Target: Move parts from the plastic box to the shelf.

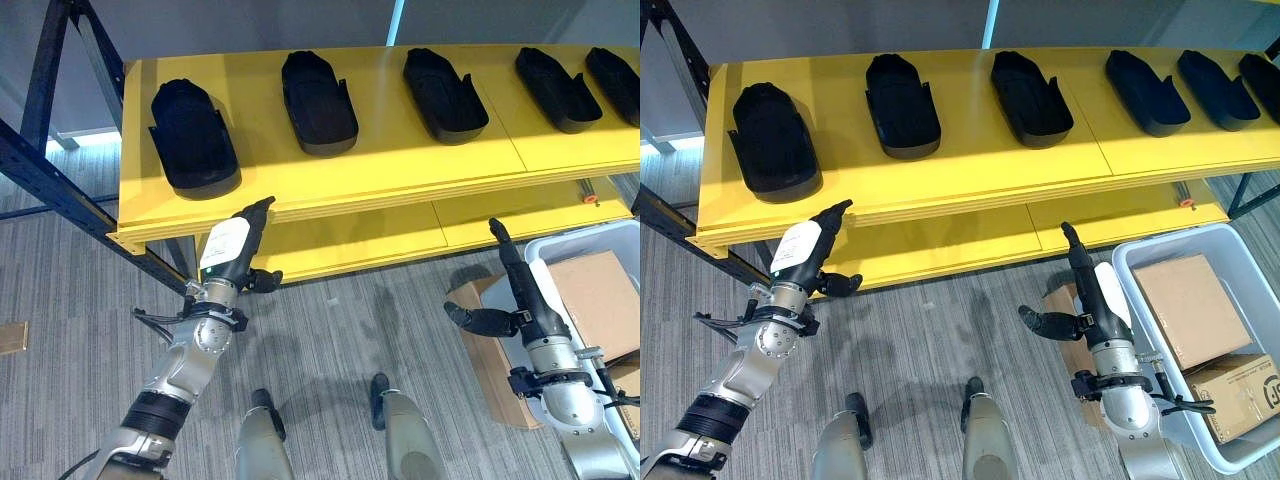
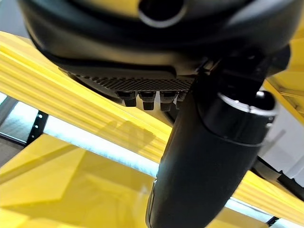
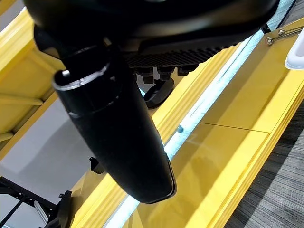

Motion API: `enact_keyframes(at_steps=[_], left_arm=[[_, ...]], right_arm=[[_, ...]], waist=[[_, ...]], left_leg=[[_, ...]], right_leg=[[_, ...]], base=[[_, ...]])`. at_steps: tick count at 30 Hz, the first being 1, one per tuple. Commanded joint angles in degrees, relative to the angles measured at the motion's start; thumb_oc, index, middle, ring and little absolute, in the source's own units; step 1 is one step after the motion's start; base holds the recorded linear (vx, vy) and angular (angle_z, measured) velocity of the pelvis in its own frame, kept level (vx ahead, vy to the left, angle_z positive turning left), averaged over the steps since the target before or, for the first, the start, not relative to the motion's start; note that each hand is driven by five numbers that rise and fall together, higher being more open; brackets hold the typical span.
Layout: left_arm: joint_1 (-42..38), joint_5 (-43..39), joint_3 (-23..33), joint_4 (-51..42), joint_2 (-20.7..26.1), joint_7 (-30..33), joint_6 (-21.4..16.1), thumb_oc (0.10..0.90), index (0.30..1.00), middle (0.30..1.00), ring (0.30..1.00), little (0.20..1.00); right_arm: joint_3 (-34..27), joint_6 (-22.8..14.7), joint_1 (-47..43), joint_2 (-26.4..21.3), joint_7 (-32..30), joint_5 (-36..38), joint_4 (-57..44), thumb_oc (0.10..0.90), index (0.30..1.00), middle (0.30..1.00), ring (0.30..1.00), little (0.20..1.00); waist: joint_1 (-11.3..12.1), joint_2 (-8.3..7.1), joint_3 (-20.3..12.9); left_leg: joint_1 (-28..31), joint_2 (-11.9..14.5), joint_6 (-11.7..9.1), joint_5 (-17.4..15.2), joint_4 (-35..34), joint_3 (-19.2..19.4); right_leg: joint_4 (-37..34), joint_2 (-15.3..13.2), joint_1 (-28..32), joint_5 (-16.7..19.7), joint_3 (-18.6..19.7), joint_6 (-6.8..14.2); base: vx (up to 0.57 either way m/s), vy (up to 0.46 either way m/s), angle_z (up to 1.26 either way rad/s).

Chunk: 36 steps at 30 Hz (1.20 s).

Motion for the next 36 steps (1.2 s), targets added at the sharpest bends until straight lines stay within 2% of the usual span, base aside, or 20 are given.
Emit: enact_keyframes(at_steps=[1,9,17,36], left_arm=[[-6.1,2.1,1.2,-1.3,0.9,5.4,-2.1,0.9,1.0,1.0,1.0,1.0],[-6.6,7.4,2.2,-1.8,3.8,6.5,-0.8,0.9,1.0,1.0,1.0,1.0],[-6.8,9.1,4.4,-1.5,6.6,6.4,-0.2,0.9,1.0,1.0,1.0,1.0],[-10.7,8.9,0.8,6.8,6.2,5.8,1.1,0.9,1.0,1.0,1.0,1.0]], right_arm=[[-3.5,-5.0,-2.2,-2.2,-3.6,2.5,-5.5,0.9,1.0,1.0,1.0,1.0],[-3.9,-5.0,-2.3,-2.4,-4.0,1.9,-5.4,0.9,1.0,1.0,1.0,1.0],[-4.1,-4.8,-2.3,-2.7,-3.4,1.8,-5.0,0.9,1.0,1.0,1.0,1.0],[-4.7,-5.2,-1.1,-2.8,-3.3,2.3,-5.3,0.9,1.0,1.0,1.0,1.0]], waist=[[0.1,-0.45,-4.0],[0.1,-0.28,-4.4],[0.1,0.03,-4.9],[-0.8,-0.24,-5.2]], left_leg=[[1.1,1.8,0.3,-0.9,-1.5,-0.1],[0.9,1.7,0.3,-1.0,-1.4,0.0],[0.8,1.4,0.3,-1.0,-1.3,-0.1],[0.0,1.6,0.3,-0.8,-0.7,-0.2]], right_leg=[[-1.5,-0.1,3.3,-1.9,-1.2,-1.2],[-1.4,-0.2,3.2,-2.0,-1.1,-1.1],[-1.4,-0.3,3.3,-2.0,-1.2,-1.1],[-0.6,0.1,2.3,-2.2,-0.8,-1.2]], base=[[0.0,0.0,0.0],[0.0,0.0,0.0],[0.0,0.0,0.0],[0.0,0.0,0.0]])
